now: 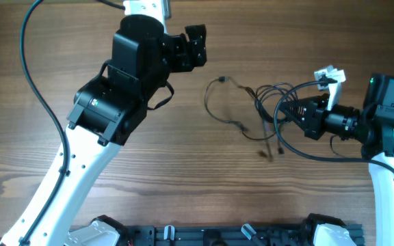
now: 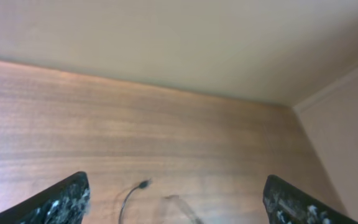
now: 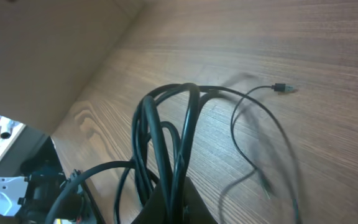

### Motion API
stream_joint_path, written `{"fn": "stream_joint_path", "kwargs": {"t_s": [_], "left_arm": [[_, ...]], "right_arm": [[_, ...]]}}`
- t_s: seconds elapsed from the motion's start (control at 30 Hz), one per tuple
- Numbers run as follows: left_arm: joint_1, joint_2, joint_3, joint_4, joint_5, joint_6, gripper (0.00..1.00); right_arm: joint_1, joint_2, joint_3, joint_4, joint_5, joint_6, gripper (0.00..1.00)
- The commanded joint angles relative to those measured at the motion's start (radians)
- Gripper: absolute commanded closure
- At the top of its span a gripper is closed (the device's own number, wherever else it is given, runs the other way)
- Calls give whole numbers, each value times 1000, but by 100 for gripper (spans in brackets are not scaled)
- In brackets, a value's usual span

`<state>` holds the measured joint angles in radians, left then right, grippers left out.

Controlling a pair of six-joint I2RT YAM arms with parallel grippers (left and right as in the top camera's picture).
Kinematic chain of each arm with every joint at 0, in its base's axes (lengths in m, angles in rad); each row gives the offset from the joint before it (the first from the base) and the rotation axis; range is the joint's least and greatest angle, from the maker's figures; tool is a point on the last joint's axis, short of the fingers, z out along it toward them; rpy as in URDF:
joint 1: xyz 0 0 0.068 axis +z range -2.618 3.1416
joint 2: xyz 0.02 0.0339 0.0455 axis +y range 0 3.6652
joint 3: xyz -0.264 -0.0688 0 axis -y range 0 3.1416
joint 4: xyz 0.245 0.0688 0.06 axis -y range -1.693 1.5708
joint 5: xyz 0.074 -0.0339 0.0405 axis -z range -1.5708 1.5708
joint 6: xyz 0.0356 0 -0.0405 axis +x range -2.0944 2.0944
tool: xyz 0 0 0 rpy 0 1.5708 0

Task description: Untangle cables

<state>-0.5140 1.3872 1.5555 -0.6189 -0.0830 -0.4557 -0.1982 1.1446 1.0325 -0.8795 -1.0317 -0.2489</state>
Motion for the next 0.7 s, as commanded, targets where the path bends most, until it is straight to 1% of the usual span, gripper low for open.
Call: {"fn": "stream_joint_path", "kwargs": {"t_s": [0.0, 0.07, 0.1, 0.13, 0.23, 0.27, 0.3, 0.33, 0.4, 0.43, 0.53, 0.67], "left_arm": [[1, -15, 16, -20, 166, 6, 6], [1, -16, 16, -31, 294, 6, 4], [1, -15, 16, -37, 343, 6, 2], [1, -15, 16, -38, 376, 6, 0], [1, -15, 16, -37, 487, 6, 0], [1, -15, 16, -37, 512, 8, 7], [1, -15, 16, -36, 539, 38, 11], [1, -15, 16, -36, 575, 103, 13], [1, -15, 16, -37, 626, 175, 13], [-4, -15, 16, -37, 653, 222, 11], [-29, -15, 16, -36, 652, 316, 7], [-89, -12, 16, -36, 651, 512, 0]], "right_arm": [[-4, 2, 0, 29, -16, 57, 96], [-4, 2, 0, 58, -24, 84, 96], [-4, 1, 0, 69, -27, 97, 96], [-4, 1, 0, 82, -50, 97, 96], [-4, 1, 0, 132, -144, 91, 96], [-4, 1, 0, 154, -179, 91, 96], [-4, 0, 0, 172, -207, 90, 96], [-4, 0, 0, 194, -245, 91, 96], [-4, -1, 0, 230, -305, 92, 96], [-4, -1, 0, 260, -355, 95, 96], [-4, -1, 0, 285, -407, 96, 96], [-4, -1, 0, 288, -503, 95, 96]]}}
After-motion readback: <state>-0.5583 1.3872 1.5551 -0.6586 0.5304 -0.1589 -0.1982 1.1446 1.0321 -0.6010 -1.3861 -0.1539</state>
